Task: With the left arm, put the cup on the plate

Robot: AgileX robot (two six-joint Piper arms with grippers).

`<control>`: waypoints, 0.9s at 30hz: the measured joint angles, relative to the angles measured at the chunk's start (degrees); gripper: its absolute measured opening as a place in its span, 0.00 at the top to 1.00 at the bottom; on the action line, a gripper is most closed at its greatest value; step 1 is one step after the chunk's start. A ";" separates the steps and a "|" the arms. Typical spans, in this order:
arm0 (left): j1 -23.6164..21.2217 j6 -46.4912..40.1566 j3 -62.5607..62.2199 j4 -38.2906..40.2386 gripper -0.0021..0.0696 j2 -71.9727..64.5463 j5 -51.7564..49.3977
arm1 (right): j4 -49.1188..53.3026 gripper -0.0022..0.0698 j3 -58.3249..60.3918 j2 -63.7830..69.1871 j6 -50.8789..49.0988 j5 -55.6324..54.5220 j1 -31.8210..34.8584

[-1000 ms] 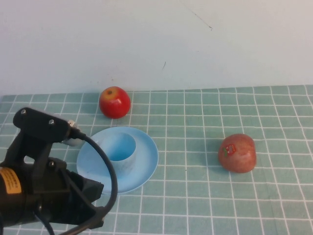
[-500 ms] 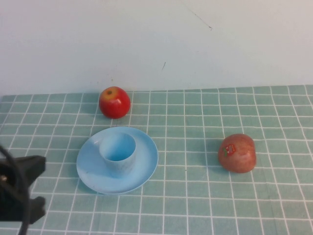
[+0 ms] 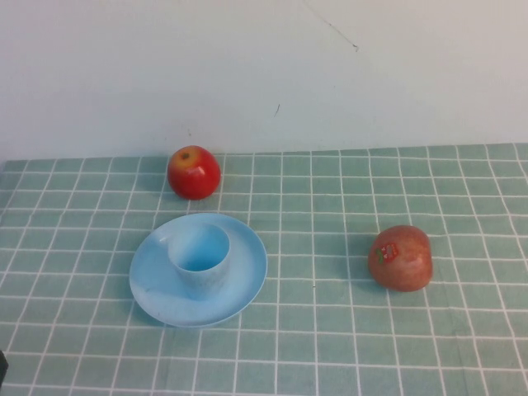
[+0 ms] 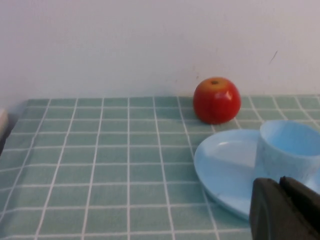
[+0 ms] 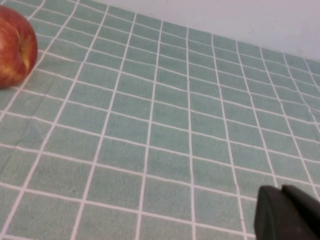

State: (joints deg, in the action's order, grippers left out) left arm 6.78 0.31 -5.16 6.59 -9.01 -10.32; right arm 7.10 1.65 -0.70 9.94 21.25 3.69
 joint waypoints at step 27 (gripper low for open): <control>-0.48 6.84 6.57 -2.31 0.97 9.63 -8.99 | 0.00 0.97 0.00 0.00 0.00 0.00 0.00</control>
State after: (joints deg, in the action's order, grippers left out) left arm 6.29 7.14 1.41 4.28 0.63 -19.31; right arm 7.10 1.65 -0.70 9.94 21.25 3.69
